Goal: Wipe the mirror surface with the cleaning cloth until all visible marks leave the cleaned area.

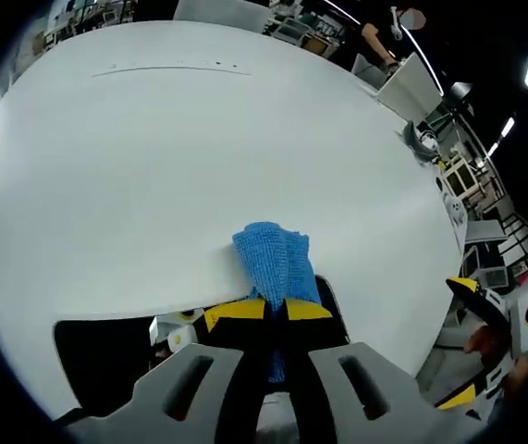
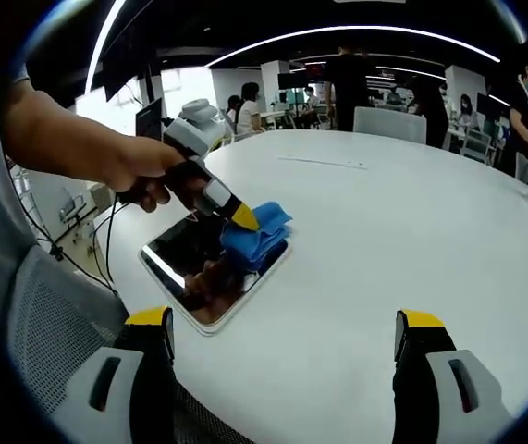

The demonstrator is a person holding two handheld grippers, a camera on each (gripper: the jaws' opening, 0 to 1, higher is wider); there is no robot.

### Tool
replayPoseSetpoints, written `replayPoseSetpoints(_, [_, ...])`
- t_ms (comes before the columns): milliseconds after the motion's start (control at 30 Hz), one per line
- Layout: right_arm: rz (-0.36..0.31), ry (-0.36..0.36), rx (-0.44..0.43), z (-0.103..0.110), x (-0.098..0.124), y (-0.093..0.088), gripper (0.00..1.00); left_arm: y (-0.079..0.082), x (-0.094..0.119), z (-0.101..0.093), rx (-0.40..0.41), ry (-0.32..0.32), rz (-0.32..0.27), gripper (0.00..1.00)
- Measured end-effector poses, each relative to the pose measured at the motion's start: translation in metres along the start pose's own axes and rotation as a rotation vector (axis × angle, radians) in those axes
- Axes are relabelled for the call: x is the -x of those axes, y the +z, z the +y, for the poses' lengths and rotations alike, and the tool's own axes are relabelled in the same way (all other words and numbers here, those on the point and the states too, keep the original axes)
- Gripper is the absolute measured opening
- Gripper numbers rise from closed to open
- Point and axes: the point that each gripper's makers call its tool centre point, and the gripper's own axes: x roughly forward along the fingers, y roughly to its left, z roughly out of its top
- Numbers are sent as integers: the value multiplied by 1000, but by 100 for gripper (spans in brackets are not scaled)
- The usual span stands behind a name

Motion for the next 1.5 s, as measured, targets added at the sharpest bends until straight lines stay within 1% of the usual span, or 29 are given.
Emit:
replayPoseSetpoints(267, [10,5,5,2,-1,-3,98,0,5,9,7,5,-1,2])
replayPoseSetpoints(333, [11,5,5,2,-1,-3,98,1,7,15,5,31,0,2])
replayPoseSetpoints(467, [12,6,5,1,-2,-3,98,1,7,15,8,19,0,2])
replayPoseSetpoints(600, [14,8,7,2,-2,-3,98,0,7,12,-11,28,-2,2])
replayPoseSetpoints(900, [11,9,10,3,-1,-2,98,-1,8,12,-2,31,-18,2])
replayPoseSetpoints(933, [15,8,15,3,-1,-3,98,-3,8,10,19,20,-21,2])
replayPoseSetpoints(1000, [29,8,17,3,-1,-5,98,-5,10,10,26,22,-31,2])
replayPoseSetpoints(1100, [26,2,24,2,-1,-4,98,-9,13,8,1,30,-38,2])
replayPoseSetpoints(1167, [22,3,15,2,-1,-3,98,-12,13,8,-4,34,-44,2])
replayPoseSetpoints(1300, [19,2,24,3,0,-2,98,-20,17,7,-5,31,-51,2])
replayPoseSetpoints(1400, [12,-9,31,1,1,0,98,-25,20,5,-26,28,-51,2])
replayPoseSetpoints(1500, [7,-15,30,-1,1,1,98,-32,23,5,-12,22,-50,2])
